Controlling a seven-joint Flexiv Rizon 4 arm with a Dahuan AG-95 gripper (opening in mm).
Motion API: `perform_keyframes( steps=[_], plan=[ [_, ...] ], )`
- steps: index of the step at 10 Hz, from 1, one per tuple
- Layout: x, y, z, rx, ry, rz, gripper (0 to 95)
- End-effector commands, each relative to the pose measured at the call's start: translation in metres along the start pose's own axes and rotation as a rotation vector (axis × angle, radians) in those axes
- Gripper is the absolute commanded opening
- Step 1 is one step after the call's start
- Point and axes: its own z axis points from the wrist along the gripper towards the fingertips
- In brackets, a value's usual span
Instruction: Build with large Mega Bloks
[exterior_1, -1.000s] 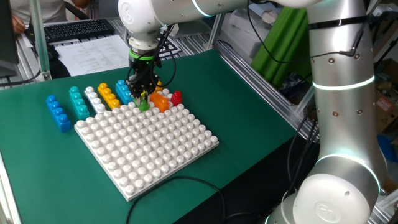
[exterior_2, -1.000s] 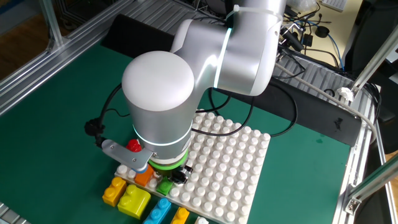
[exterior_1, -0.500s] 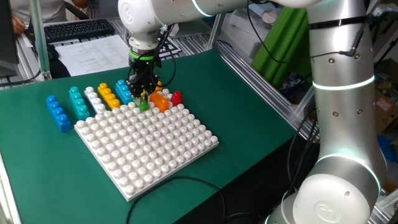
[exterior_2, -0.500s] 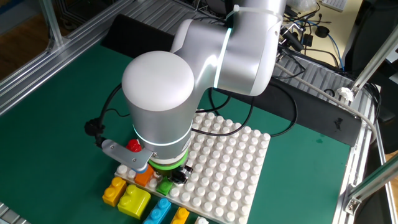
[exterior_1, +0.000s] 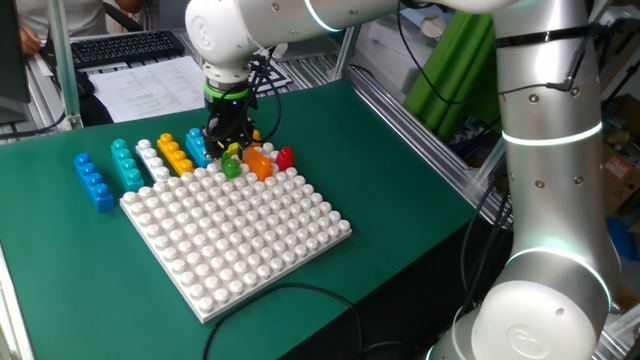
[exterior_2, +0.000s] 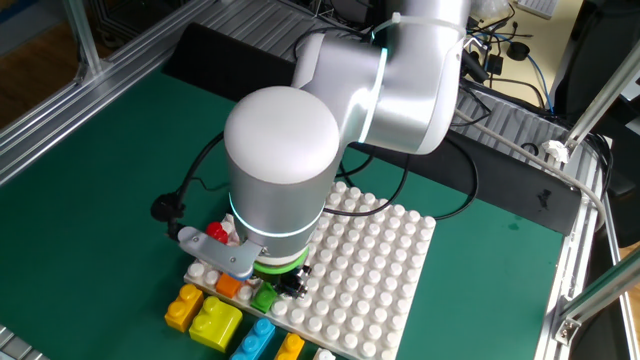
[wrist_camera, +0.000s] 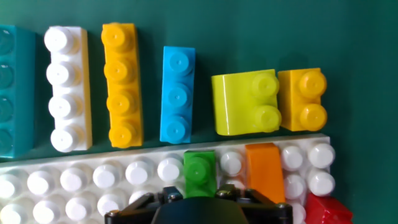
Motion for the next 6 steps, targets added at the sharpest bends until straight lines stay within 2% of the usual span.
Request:
perform_keyframes(
  steps=[1, 2, 4, 6],
  plan=[
    [-0.0011, -0.0006, -0.0016, 0.001, 0.000, -0.006, 57.0],
    [-0.0010, -0.0006, -0.0017, 0.001, 0.001, -0.009, 57.0],
    [-0.0008, -0.0009, -0.0025, 0.004, 0.001, -0.018, 19.0],
    [-0.0003, -0.0011, -0.0031, 0.007, 0.001, -0.024, 19.0]
  ],
)
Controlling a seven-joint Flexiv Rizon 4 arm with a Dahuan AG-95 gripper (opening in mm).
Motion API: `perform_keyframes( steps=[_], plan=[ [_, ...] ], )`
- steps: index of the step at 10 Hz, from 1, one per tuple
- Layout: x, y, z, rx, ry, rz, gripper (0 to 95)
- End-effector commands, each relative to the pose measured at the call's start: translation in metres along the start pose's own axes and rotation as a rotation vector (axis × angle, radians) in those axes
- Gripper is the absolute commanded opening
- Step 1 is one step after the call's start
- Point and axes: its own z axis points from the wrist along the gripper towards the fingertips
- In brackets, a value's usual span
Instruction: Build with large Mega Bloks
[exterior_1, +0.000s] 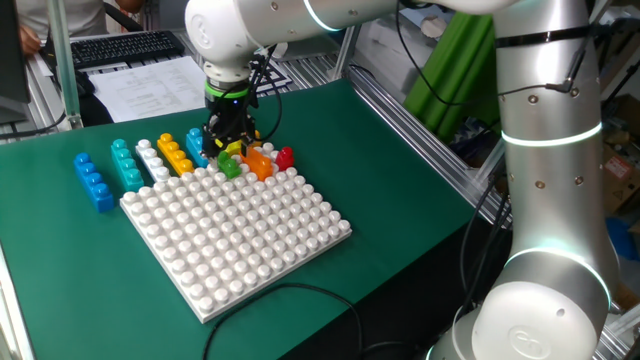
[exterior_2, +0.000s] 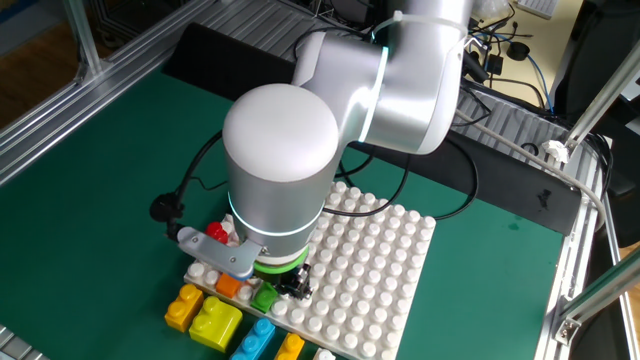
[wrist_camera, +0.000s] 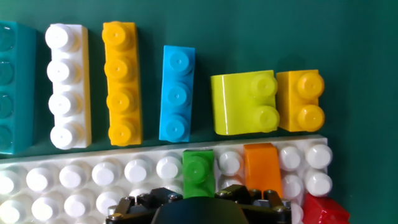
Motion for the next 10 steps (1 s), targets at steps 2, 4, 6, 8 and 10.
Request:
perform_keyframes(
  steps=[2, 4, 6, 8, 10],
  plan=[
    [0.0013, -0.0005, -0.0019, 0.004, 0.000, -0.007, 0.0],
    [0.0013, -0.0005, -0.0019, 0.005, 0.001, -0.008, 0.0],
    [0.0012, -0.0008, -0.0017, 0.006, 0.002, -0.010, 0.0],
    [0.0006, -0.0024, -0.0004, 0.010, 0.000, -0.015, 0.0],
    [0.0003, -0.0041, 0.0016, 0.018, -0.006, -0.031, 0.0]
  ],
)
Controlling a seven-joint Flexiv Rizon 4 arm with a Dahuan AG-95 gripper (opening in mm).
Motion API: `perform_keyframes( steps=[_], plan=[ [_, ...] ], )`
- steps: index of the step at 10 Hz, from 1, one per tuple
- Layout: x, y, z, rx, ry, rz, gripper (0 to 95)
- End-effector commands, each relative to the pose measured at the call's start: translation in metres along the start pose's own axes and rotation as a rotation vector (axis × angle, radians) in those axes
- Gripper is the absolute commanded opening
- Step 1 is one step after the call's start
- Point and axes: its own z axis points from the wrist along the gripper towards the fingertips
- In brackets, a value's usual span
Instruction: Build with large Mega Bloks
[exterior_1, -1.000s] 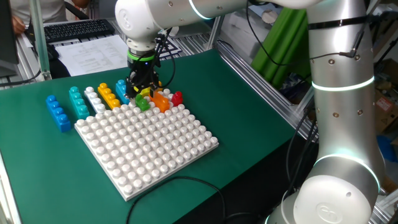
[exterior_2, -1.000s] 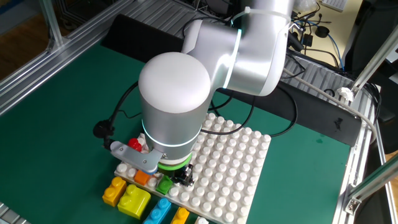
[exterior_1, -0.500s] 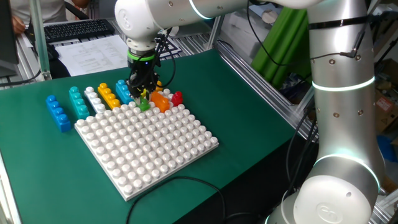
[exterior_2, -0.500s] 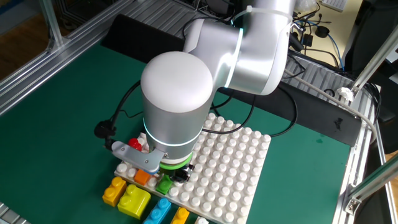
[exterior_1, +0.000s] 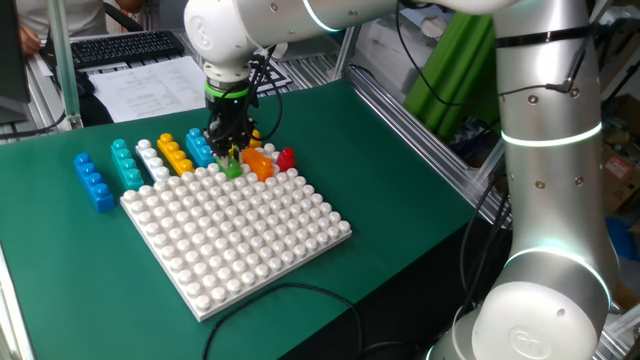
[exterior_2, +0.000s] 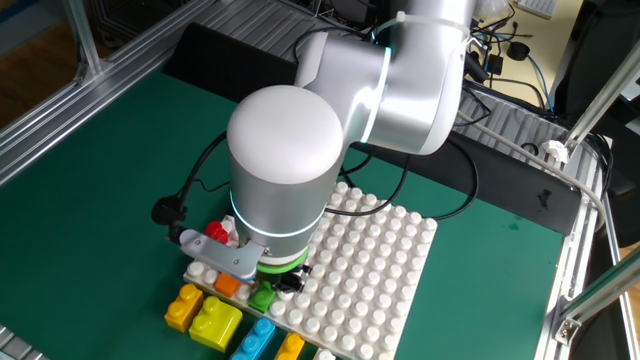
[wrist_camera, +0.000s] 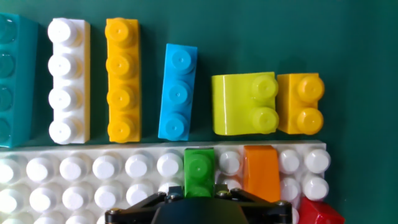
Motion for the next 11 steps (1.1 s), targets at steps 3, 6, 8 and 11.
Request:
perform_keyframes(
  steps=[3, 6, 8, 11],
  plan=[
    [0.0006, -0.0020, 0.0047, 0.011, -0.024, -0.005, 0.0],
    [0.0015, -0.0037, 0.0111, 0.004, -0.027, -0.004, 0.0],
    [0.0005, -0.0035, 0.0106, -0.010, -0.020, 0.012, 0.0],
    [0.0003, -0.0037, 0.0100, -0.002, -0.020, 0.018, 0.0]
  ],
)
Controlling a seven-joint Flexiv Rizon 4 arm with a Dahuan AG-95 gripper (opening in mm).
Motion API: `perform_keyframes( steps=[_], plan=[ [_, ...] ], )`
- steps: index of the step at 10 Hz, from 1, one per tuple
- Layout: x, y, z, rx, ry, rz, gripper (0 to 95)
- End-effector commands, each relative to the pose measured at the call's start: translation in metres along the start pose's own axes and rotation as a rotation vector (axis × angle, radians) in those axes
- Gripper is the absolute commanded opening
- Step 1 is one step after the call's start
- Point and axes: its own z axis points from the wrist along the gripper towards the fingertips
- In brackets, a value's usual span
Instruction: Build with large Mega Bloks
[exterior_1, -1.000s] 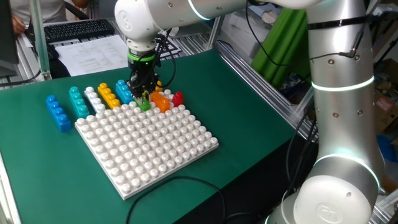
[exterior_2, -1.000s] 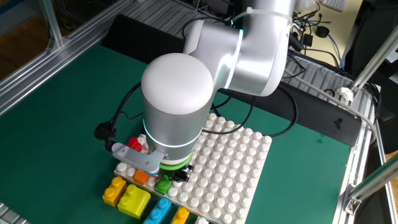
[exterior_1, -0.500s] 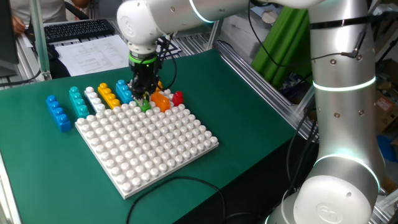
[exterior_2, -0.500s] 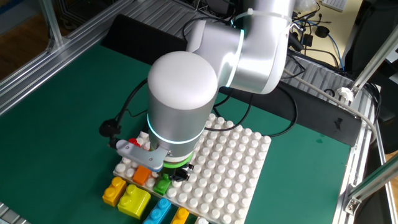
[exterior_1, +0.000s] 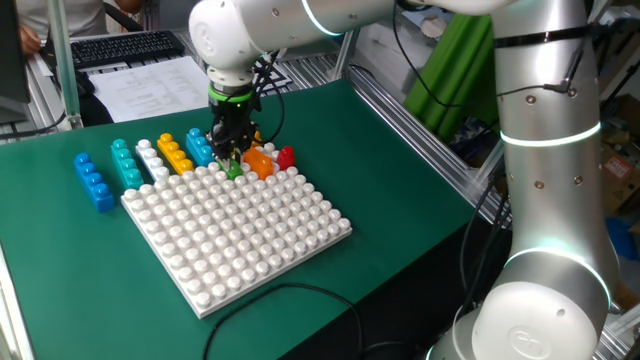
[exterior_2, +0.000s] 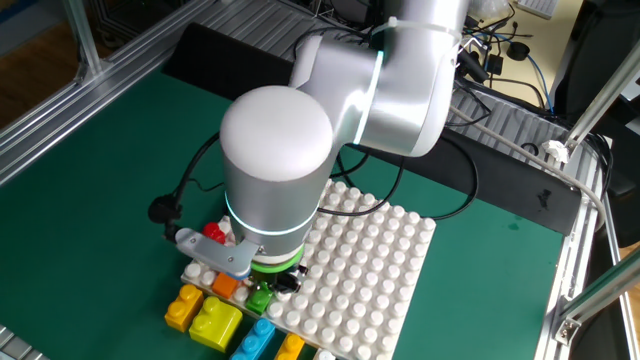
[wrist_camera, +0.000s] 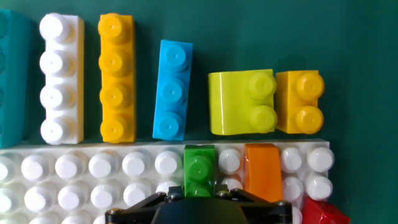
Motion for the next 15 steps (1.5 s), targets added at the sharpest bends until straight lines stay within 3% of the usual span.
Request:
perform_keyframes(
  steps=[1, 2, 5, 8, 9, 10, 15],
  plan=[
    [0.000, 0.000, 0.002, 0.007, -0.014, 0.005, 19.0],
    [0.000, 0.000, 0.002, 0.005, -0.014, 0.006, 19.0],
    [0.002, -0.001, -0.002, 0.004, -0.015, 0.017, 76.0],
    [0.004, -0.002, -0.011, -0.003, -0.013, 0.024, 76.0],
    [0.003, -0.003, -0.013, -0.006, -0.010, 0.022, 57.0],
    [-0.001, -0.004, -0.016, -0.014, 0.009, 0.014, 0.0],
    [-0.003, -0.006, -0.018, -0.012, 0.015, 0.019, 0.0]
  ],
)
